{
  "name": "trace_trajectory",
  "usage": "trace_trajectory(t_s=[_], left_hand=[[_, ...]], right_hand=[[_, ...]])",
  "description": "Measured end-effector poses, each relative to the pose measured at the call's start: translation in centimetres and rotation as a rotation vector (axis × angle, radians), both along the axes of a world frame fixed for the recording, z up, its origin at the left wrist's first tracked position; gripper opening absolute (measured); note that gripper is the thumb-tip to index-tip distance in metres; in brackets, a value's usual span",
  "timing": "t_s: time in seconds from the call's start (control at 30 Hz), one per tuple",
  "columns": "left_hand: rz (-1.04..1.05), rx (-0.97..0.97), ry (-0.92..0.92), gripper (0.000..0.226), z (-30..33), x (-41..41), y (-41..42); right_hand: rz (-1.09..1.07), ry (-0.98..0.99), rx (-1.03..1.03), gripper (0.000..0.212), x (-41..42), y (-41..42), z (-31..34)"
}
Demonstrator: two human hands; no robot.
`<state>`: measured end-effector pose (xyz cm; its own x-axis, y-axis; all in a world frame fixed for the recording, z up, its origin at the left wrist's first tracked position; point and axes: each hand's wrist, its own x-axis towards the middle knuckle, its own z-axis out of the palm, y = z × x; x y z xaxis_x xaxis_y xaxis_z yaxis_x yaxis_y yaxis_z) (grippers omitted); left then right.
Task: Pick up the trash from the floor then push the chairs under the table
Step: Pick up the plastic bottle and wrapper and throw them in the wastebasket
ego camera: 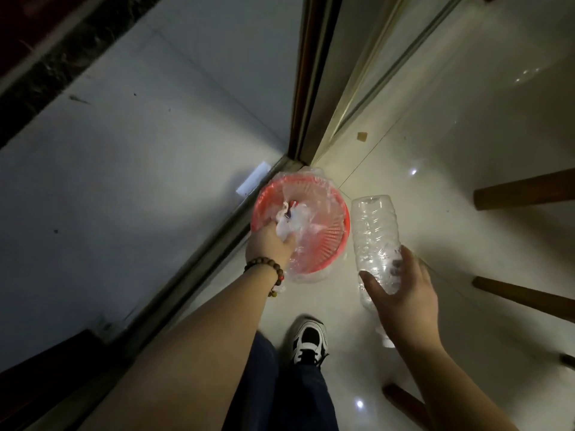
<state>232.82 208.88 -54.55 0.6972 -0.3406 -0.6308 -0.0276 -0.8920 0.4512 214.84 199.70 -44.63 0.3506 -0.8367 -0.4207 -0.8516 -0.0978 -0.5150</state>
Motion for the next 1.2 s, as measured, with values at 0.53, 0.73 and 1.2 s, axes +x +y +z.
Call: trace_trajectory(t_s=[0.53, 0.73, 1.2], left_hand=[[-0.093, -0.075, -0.169, 0.075, 0.2, 3.1, 4.9], [-0.082, -0.101, -0.165, 0.075, -1.2, 4.3, 7.1], [-0.117, -0.096, -0.176, 0.079, -0.1, 3.8, 7.4]], right_hand=[[0.405, 0.108, 0.045, 0.078, 9.6, 0.4, -9.2], [0.547, 0.396, 0.062, 0.076, 12.5, 0.4, -16.4], [0.631, 0.371, -0.034, 0.095, 13.4, 0.0, -15.8]])
